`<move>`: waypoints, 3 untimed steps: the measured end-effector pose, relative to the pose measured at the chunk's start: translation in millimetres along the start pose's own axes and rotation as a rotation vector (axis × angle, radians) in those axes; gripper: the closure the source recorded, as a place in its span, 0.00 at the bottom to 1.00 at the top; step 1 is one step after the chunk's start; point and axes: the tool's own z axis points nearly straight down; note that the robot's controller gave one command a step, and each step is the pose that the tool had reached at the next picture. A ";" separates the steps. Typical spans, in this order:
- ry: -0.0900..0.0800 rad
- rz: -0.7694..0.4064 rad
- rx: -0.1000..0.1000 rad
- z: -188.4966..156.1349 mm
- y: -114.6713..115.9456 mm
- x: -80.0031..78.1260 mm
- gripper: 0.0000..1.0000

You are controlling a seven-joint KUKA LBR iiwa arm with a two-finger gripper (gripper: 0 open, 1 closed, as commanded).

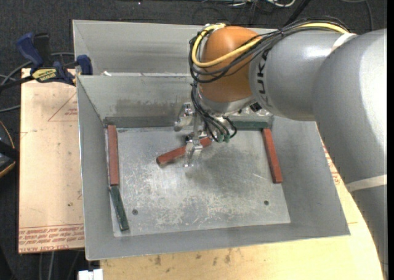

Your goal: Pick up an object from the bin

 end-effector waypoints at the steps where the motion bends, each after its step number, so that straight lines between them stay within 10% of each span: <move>1: -0.002 -0.043 -0.003 25.2 0.0 0.5 0.00; 2: -0.011 -0.048 -0.007 21.6 -9.1 -5.9 1.00; 3: -0.011 -0.048 -0.007 21.6 -9.1 -5.9 1.00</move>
Offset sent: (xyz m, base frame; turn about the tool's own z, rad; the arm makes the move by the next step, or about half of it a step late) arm 0.0008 -0.0120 -0.0314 -0.0511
